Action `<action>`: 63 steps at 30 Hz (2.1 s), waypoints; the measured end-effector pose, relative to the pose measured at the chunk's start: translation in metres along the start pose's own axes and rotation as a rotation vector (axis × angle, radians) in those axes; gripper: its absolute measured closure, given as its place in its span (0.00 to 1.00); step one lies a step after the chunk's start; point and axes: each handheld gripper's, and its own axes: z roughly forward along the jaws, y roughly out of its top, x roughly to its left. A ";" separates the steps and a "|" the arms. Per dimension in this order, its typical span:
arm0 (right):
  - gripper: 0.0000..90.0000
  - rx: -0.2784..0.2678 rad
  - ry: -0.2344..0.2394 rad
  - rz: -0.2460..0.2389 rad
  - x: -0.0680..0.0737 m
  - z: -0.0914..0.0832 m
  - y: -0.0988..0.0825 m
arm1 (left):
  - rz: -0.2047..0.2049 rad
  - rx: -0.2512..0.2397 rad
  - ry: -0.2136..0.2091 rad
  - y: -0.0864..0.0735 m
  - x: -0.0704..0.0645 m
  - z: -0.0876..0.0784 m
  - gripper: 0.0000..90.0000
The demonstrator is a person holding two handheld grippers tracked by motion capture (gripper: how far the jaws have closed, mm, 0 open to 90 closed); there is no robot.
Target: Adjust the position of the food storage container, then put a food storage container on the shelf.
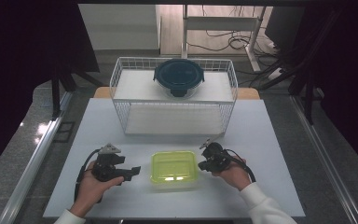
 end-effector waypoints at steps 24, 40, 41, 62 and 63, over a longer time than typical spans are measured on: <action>0.30 -0.352 0.064 0.373 -0.025 -0.053 -0.063 | -0.041 -0.104 -0.020 -0.002 -0.001 -0.007 0.21; 0.28 -0.423 0.230 0.419 -0.020 -0.044 -0.045 | -0.106 -0.114 -0.036 0.001 -0.001 -0.007 0.15; 0.29 -0.419 0.226 0.417 -0.019 -0.043 -0.044 | -0.103 -0.107 -0.043 0.002 -0.001 -0.005 0.16; 0.42 -0.350 0.270 0.466 -0.025 -0.017 -0.019 | -0.289 0.018 -0.266 0.027 0.008 0.038 0.28; 0.42 -0.342 0.271 0.468 -0.025 -0.015 -0.018 | -0.292 0.022 -0.271 0.027 0.008 0.039 0.28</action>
